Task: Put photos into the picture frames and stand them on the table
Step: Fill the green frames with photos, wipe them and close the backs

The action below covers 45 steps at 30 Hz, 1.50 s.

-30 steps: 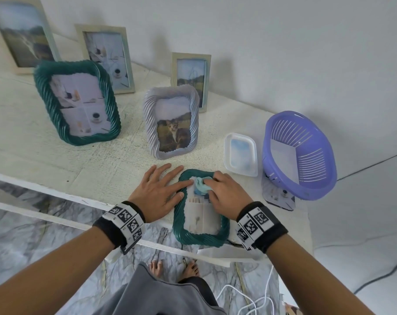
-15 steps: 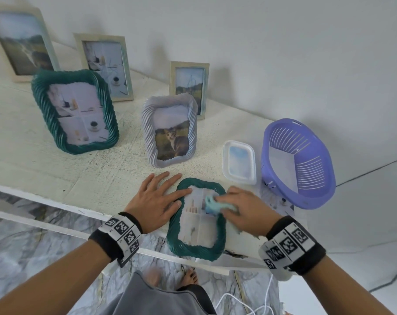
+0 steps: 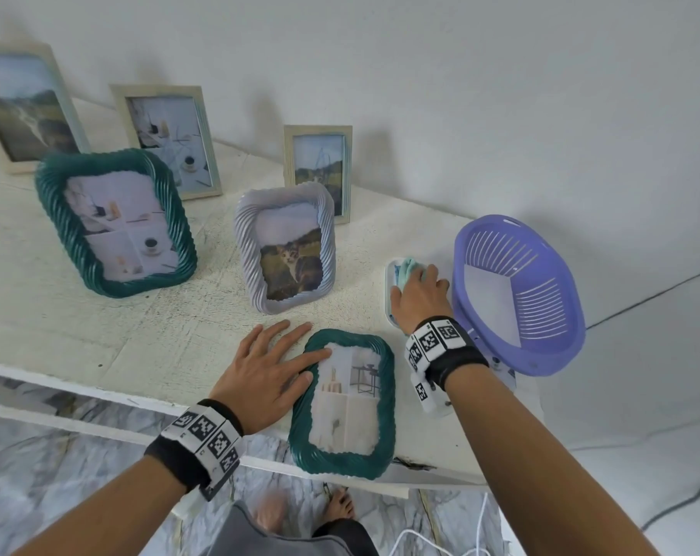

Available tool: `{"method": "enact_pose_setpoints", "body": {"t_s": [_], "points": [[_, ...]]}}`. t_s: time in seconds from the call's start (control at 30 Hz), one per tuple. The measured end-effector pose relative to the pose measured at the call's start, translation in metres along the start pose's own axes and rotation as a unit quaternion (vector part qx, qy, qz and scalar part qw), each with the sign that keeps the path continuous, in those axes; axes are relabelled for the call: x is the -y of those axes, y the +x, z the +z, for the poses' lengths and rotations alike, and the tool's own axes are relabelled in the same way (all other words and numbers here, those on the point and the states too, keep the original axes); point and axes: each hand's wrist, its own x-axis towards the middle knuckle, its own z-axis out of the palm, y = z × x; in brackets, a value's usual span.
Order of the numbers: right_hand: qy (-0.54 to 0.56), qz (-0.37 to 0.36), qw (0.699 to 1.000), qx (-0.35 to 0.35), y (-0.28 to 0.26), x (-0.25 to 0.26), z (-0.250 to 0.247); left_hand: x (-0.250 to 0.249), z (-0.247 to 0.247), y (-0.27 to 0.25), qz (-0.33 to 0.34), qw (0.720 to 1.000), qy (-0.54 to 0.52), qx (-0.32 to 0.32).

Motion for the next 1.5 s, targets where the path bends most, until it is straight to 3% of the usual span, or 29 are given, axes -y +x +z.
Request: {"method": "enact_pose_setpoints", "body": {"t_s": [0.13,0.27,0.4,0.53,0.63,0.77,0.87,0.97,1.07,1.13,1.2,1.3,1.37,1.43,1.5], "points": [[0.074,-0.014,0.991,0.107,-0.003,-0.001,0.012,0.0,0.001,0.001,0.003,1.0,-0.002,-0.002],[0.095,-0.015,0.984,0.147,-0.007,0.0,0.014,0.001,0.0,0.0,0.003,1.0,-0.003,0.0],[0.116,-0.029,0.985,0.123,-0.016,0.0,0.005,0.0,-0.001,0.0,0.007,1.0,-0.003,0.003],[0.155,-0.086,0.984,0.01,-0.055,0.004,-0.002,0.0,-0.002,-0.001,0.007,1.0,-0.002,0.006],[0.204,-0.068,0.976,-0.035,-0.098,0.007,-0.001,0.0,-0.001,-0.002,0.008,1.0,-0.026,-0.005],[0.25,0.006,0.967,0.041,-0.141,0.003,0.01,-0.006,-0.005,-0.005,-0.028,0.989,-0.122,-0.073],[0.307,0.02,0.949,0.063,-0.163,0.004,0.025,-0.031,-0.013,-0.016,-0.065,0.977,-0.132,-0.152],[0.426,0.042,0.903,0.035,-0.174,0.009,0.028,-0.057,-0.018,-0.025,-0.119,0.973,-0.161,-0.116],[0.531,0.147,0.834,0.019,-0.173,0.008,0.022,-0.069,-0.022,-0.026,-0.168,0.965,-0.192,-0.055],[0.611,0.173,0.773,0.011,-0.173,0.008,0.018,-0.074,-0.028,-0.025,-0.187,0.959,-0.21,-0.032],[0.683,0.166,0.711,0.03,-0.174,0.011,0.012,-0.079,-0.034,-0.025,-0.199,0.952,-0.231,-0.005],[0.741,0.099,0.661,0.064,-0.178,0.015,-0.003,-0.083,-0.038,-0.022,-0.214,0.928,-0.303,0.023],[0.768,0.067,0.632,0.081,-0.178,0.02,-0.01,-0.085,-0.041,-0.018,-0.218,0.89,-0.4,0.028],[0.787,0.033,0.612,0.077,-0.178,0.027,-0.015,-0.09,-0.051,-0.014,-0.214,0.823,-0.525,0.025],[0.778,0.0,0.626,0.047,-0.179,0.033,-0.02,-0.096,-0.061,-0.012,-0.204,0.754,-0.624,0.017]]}}
